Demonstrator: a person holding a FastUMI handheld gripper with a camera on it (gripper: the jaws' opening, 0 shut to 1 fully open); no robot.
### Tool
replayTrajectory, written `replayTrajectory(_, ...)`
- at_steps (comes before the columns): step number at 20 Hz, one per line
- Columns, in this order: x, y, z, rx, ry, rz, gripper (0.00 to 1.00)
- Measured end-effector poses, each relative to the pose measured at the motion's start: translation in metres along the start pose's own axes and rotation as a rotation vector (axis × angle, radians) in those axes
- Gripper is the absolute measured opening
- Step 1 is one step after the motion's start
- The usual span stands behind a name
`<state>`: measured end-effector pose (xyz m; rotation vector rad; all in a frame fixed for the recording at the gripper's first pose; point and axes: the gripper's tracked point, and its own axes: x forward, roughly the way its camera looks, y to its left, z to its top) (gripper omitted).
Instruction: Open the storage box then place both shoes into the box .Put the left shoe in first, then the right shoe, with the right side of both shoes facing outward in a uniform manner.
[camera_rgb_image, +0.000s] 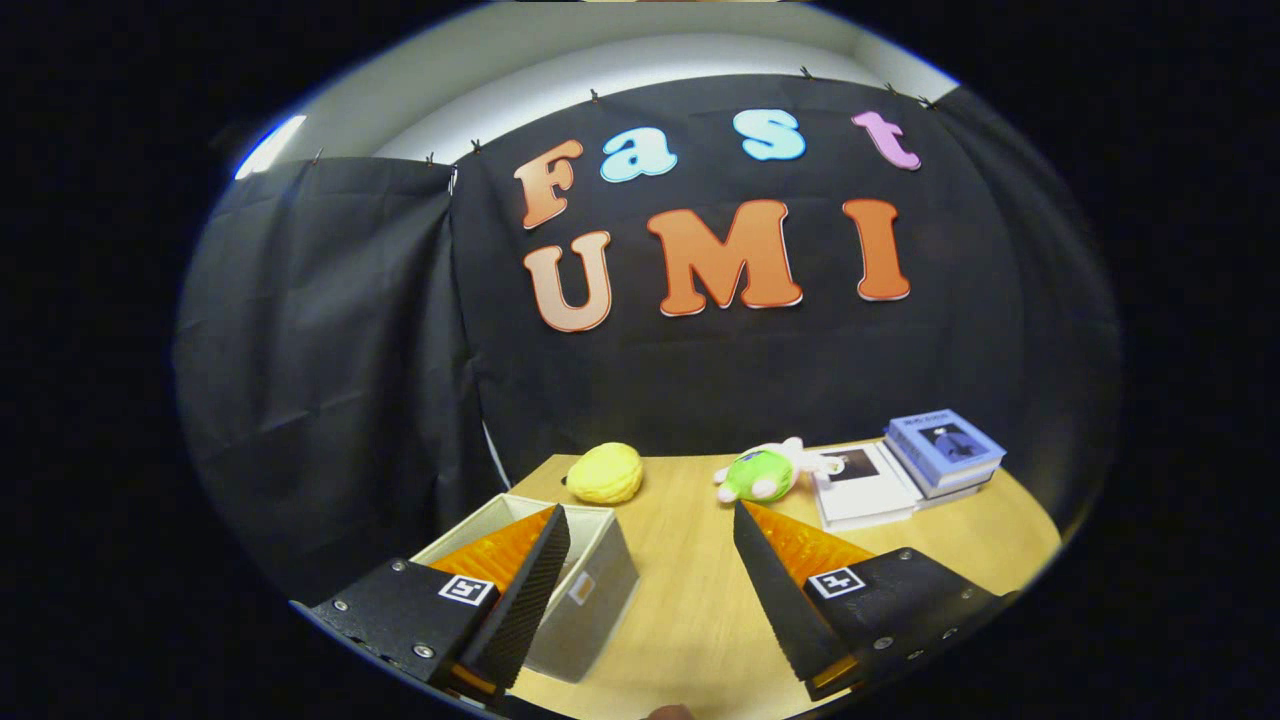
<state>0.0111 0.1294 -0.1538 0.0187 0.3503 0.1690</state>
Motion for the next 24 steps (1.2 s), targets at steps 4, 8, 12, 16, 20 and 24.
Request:
replayTrajectory(4,-0.023,-0.032,0.022,-0.068,-0.118,-0.048,0.98)
replayTrajectory(8,-0.048,-0.067,0.037,-0.082,-0.207,-0.092,0.98)
replayTrajectory(12,-0.076,-0.092,0.058,-0.094,-0.330,-0.113,0.98)
replayTrajectory(16,-0.095,-0.128,0.076,-0.124,-0.385,-0.182,0.98)
replayTrajectory(20,-0.108,-0.133,0.089,-0.103,-0.438,-0.183,0.98)
replayTrajectory(24,-0.112,-0.134,0.096,-0.083,-0.490,-0.165,0.98)
